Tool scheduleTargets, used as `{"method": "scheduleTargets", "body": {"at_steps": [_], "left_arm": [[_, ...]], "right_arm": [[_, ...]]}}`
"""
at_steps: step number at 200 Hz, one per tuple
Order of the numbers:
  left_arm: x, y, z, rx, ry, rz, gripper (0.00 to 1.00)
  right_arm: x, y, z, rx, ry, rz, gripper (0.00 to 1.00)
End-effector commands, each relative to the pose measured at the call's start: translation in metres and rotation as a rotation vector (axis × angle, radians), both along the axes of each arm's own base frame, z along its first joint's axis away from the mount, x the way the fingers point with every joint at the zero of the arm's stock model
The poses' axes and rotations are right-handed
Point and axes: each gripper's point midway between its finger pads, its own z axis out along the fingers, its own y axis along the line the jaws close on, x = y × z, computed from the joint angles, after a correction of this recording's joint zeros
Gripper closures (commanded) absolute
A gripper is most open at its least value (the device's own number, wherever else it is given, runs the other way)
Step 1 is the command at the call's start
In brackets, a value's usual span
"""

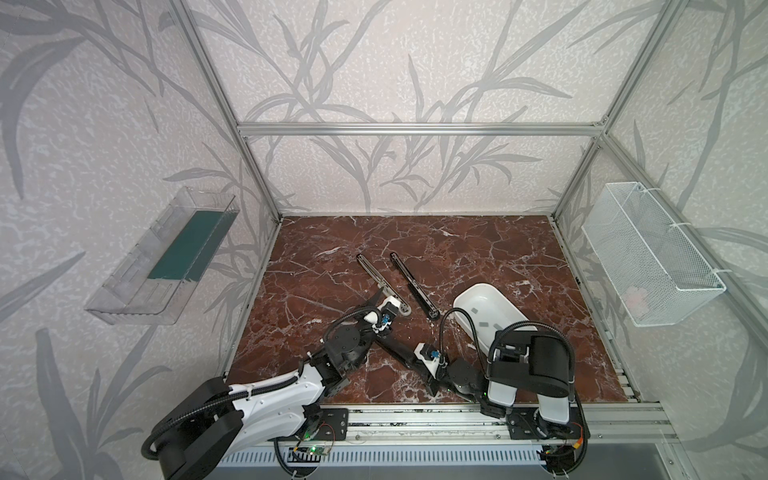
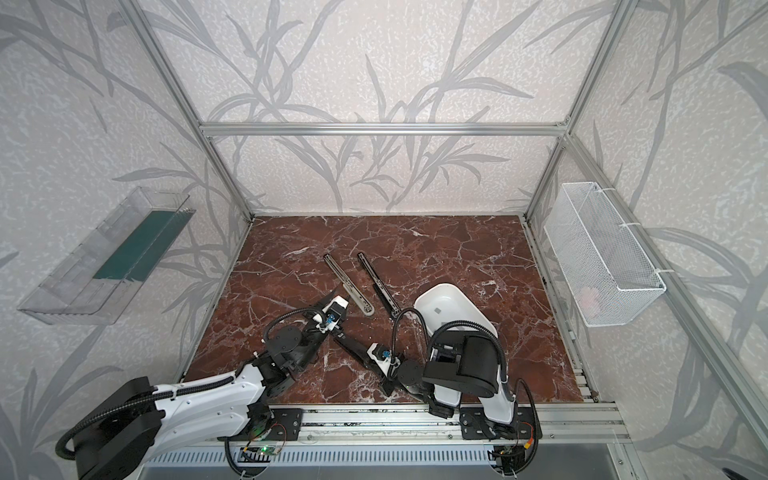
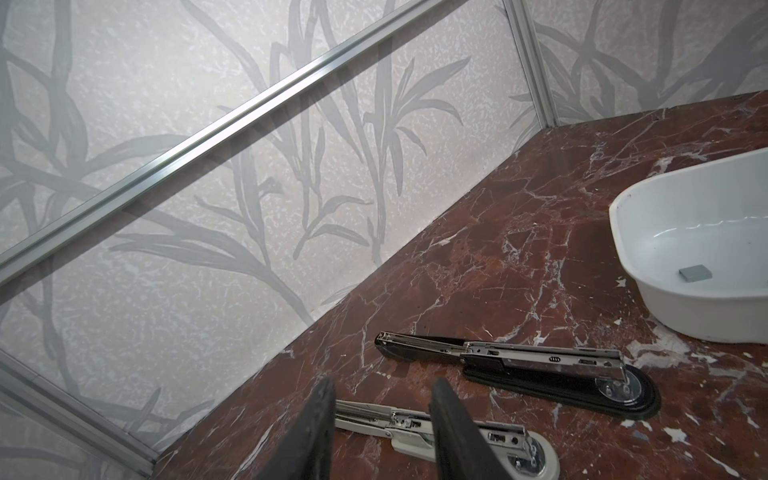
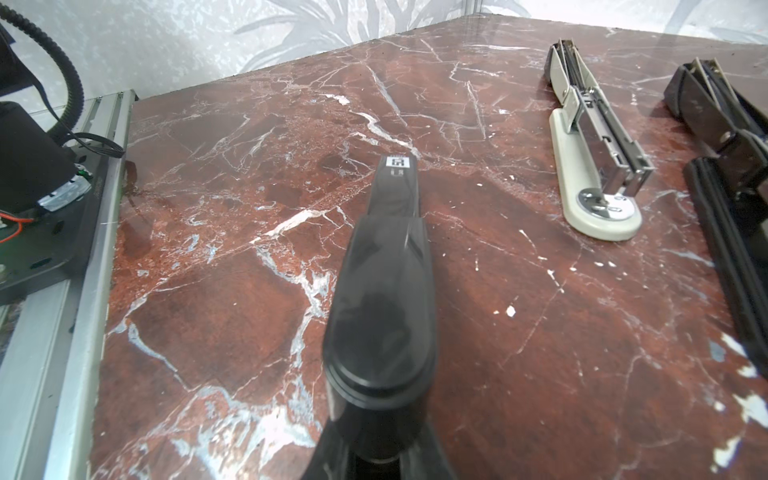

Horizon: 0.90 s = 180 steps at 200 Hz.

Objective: Load the staples into the stapler

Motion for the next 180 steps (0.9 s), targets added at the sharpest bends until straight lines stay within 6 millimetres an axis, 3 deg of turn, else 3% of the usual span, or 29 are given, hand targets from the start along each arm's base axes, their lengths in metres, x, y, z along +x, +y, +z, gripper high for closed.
{"method": "scheduleTargets", "body": {"at_steps": [1,44,79,110,156,180], "left_arm": [[-0.022,-0.021,-0.028,0.152,0.039,-0.170,0.59],[-0.073,-0.047,-0.070,0.411,0.023,-0.414,0.58],[-0.096,-0.047,-0.084,0.476,0.025,-0.485,0.59],[-0.121,-0.054,-0.092,0.519,-0.034,-0.584,0.61],[-0.107,-0.059,-0.121,0.677,0.041,-0.541,0.61],[-0.099,-0.065,-0.124,0.689,-0.005,-0.505,0.59]], "right_arm": [[-0.007,-0.007,-0.024,-0.087,0.038,0.007,0.92],[0.009,-0.005,-0.012,-0.043,0.028,-0.064,0.92],[0.025,-0.011,-0.013,-0.024,0.059,-0.121,0.93],[0.028,-0.012,-0.016,-0.036,0.053,-0.133,0.92],[0.028,-0.011,-0.014,-0.031,0.052,-0.124,0.93],[0.028,-0.013,-0.012,-0.027,0.052,-0.118,0.93]]}}
